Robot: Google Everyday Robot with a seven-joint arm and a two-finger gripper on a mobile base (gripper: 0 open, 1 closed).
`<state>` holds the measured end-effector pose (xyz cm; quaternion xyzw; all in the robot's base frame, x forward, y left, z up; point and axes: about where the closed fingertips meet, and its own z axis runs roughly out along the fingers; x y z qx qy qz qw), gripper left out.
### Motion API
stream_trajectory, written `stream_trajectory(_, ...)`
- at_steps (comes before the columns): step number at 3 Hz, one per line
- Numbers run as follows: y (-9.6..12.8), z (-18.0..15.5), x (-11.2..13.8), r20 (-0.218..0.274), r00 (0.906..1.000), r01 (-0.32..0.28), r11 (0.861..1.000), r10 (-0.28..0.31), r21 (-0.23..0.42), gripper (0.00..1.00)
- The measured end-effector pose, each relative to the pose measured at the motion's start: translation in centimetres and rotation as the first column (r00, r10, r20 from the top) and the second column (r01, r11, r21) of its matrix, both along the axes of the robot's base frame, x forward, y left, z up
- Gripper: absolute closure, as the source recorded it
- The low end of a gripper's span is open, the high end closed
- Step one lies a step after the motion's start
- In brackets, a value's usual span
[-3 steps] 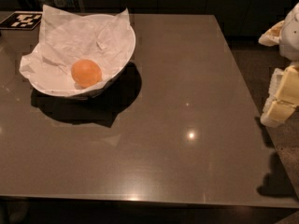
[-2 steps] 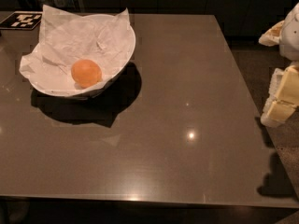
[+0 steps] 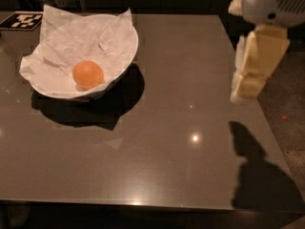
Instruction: Pick orange from white bowl
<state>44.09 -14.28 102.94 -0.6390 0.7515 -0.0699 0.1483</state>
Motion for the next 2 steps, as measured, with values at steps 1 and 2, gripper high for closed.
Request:
stream_trajectory(1,5.21,1.96,1.23,0.025,0.9952,-0.095,0.996,0.095,0.001,0.0)
stream_trajectory(2,6.1,2.91,1.57,0.069,0.9919,-0.108,0.994,0.107,0.018,0.0)
